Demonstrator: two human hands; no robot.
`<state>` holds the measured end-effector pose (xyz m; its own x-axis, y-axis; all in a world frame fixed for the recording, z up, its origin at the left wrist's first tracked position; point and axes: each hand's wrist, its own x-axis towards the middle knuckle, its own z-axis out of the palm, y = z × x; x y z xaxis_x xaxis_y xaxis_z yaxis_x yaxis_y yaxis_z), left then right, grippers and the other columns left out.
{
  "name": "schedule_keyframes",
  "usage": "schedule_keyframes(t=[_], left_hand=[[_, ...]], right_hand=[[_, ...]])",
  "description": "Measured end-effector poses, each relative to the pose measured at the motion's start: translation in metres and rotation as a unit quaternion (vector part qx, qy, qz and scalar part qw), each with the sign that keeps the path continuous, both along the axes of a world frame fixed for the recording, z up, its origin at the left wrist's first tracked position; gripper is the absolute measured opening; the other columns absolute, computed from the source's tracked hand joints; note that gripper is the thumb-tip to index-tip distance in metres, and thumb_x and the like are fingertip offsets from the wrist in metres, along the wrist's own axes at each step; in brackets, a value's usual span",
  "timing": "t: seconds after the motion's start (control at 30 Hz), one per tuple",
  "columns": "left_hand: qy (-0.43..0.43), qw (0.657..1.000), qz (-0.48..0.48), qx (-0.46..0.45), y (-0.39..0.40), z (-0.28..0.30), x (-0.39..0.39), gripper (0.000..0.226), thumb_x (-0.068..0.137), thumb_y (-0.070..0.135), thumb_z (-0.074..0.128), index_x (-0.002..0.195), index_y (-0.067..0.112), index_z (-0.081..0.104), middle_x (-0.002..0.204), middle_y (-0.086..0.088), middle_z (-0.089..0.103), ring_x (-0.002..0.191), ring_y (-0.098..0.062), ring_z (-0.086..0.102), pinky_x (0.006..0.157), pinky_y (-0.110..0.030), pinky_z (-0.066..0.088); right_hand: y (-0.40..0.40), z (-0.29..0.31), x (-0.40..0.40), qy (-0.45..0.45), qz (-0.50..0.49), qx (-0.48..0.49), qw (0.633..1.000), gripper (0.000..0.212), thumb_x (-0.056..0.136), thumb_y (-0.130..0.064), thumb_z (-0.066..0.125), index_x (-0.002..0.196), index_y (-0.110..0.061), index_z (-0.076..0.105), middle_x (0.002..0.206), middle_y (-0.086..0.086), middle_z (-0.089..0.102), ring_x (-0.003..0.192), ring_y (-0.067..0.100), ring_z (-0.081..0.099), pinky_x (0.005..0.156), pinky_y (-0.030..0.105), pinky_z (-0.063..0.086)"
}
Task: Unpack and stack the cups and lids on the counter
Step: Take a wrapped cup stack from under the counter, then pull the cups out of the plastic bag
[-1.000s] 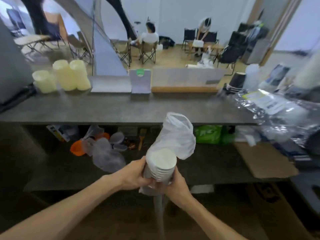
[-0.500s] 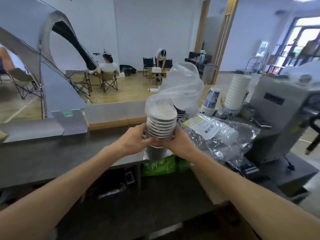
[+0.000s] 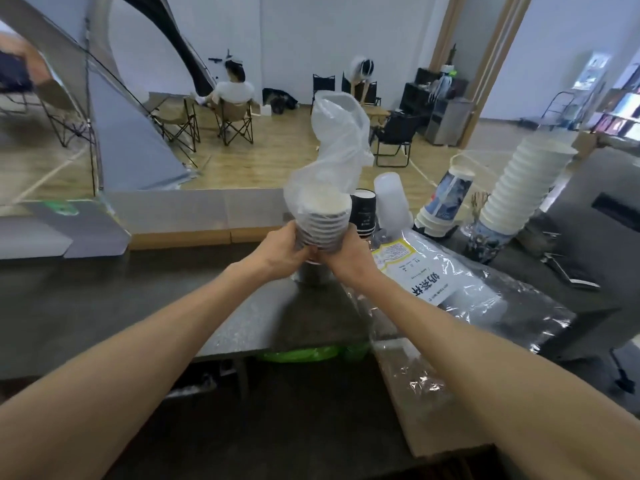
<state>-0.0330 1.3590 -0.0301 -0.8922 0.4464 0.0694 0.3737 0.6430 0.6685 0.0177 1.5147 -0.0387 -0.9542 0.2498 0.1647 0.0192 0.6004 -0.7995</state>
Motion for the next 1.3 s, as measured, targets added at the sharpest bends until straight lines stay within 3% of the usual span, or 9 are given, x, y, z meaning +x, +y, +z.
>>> schedule_keyframes(t=[0.17,0.3,0.43,0.57,0.63,0.73,0.83,1.0,1.3], left_hand=[[-0.026,0.999,0.018,-0.010,0.004,-0.006,-0.004,0.060,0.100,0.029,0.059,0.151,0.013,0.032,0.147,-0.011,0.051,0.134,-0.031,0.050,0.108,-0.036,0.038],[-0.029,0.999,0.033,0.003,0.010,-0.006,0.002,0.059,0.100,0.028,0.059,0.150,0.015,0.032,0.145,-0.009,0.053,0.132,-0.028,0.051,0.102,-0.031,0.038],[-0.008,0.997,0.071,0.015,0.012,-0.012,0.008,0.054,0.097,0.024,0.062,0.144,0.014,0.038,0.140,-0.009,0.057,0.127,-0.028,0.056,0.102,-0.035,0.043],[0.040,0.996,0.085,-0.009,0.007,-0.015,0.018,0.058,0.095,0.026,0.066,0.145,0.014,0.039,0.140,-0.010,0.057,0.127,-0.028,0.055,0.104,-0.038,0.043],[0.045,0.994,0.097,-0.037,-0.001,-0.018,0.028,0.065,0.094,0.031,0.068,0.148,0.014,0.038,0.143,-0.011,0.053,0.130,-0.028,0.052,0.109,-0.042,0.042],[0.066,0.987,0.101,-0.105,-0.023,-0.030,0.052,0.046,0.096,0.033,0.064,0.136,0.013,0.055,0.128,-0.010,0.063,0.107,-0.023,0.062,0.097,-0.038,0.050],[0.082,0.982,0.100,-0.136,-0.049,-0.045,0.086,0.027,0.098,0.032,0.060,0.117,0.015,0.069,0.111,-0.004,0.069,0.094,-0.018,0.064,0.088,-0.038,0.054],[0.086,0.971,0.134,-0.180,-0.112,-0.059,0.142,0.016,0.096,0.035,0.061,0.103,0.022,0.068,0.101,0.001,0.067,0.091,-0.020,0.063,0.083,-0.037,0.053],[-0.011,0.966,0.178,-0.187,-0.265,-0.135,0.262,0.015,0.097,0.036,0.061,0.106,0.025,0.065,0.099,0.009,0.059,0.091,-0.011,0.060,0.079,-0.028,0.051]], right_hand=[[0.013,-0.032,-0.037,-0.015,0.009,0.013,1.000,0.105,0.047,-0.070,0.083,0.130,-0.013,0.053,0.119,0.002,0.069,0.111,0.021,0.068,0.088,0.042,0.057],[0.026,-0.051,-0.057,-0.020,0.029,0.028,0.999,0.107,0.045,-0.081,0.081,0.126,-0.015,0.056,0.115,0.001,0.072,0.109,0.022,0.070,0.086,0.045,0.058],[0.015,-0.023,-0.033,-0.026,0.044,0.051,0.997,0.093,0.061,-0.058,0.085,0.132,-0.013,0.045,0.128,0.009,0.064,0.117,0.031,0.064,0.092,0.047,0.054],[0.012,-0.014,-0.012,-0.056,0.029,0.145,0.988,0.075,0.078,-0.053,0.066,0.134,-0.009,0.042,0.128,0.016,0.053,0.118,0.040,0.058,0.088,0.044,0.049],[0.011,-0.006,0.009,-0.068,0.029,0.161,0.984,0.058,0.084,-0.043,0.061,0.125,-0.006,0.046,0.121,0.018,0.056,0.113,0.041,0.058,0.083,0.043,0.045],[0.002,-0.003,0.044,-0.092,0.107,0.239,0.961,0.026,0.094,-0.036,0.058,0.104,-0.012,0.053,0.109,0.015,0.065,0.103,0.037,0.061,0.077,0.040,0.043],[-0.024,-0.016,0.065,-0.120,0.184,0.298,0.929,0.024,0.095,-0.038,0.058,0.101,-0.014,0.061,0.107,0.013,0.068,0.099,0.036,0.065,0.082,0.042,0.052],[-0.091,-0.043,0.095,-0.114,0.251,0.313,0.909,0.022,0.096,-0.038,0.058,0.101,-0.017,0.060,0.102,0.009,0.068,0.094,0.031,0.065,0.084,0.048,0.056],[-0.231,-0.143,0.183,-0.209,0.311,0.275,0.885,0.016,0.098,-0.038,0.060,0.099,-0.022,0.058,0.098,0.001,0.067,0.089,0.023,0.066,0.081,0.043,0.058]])
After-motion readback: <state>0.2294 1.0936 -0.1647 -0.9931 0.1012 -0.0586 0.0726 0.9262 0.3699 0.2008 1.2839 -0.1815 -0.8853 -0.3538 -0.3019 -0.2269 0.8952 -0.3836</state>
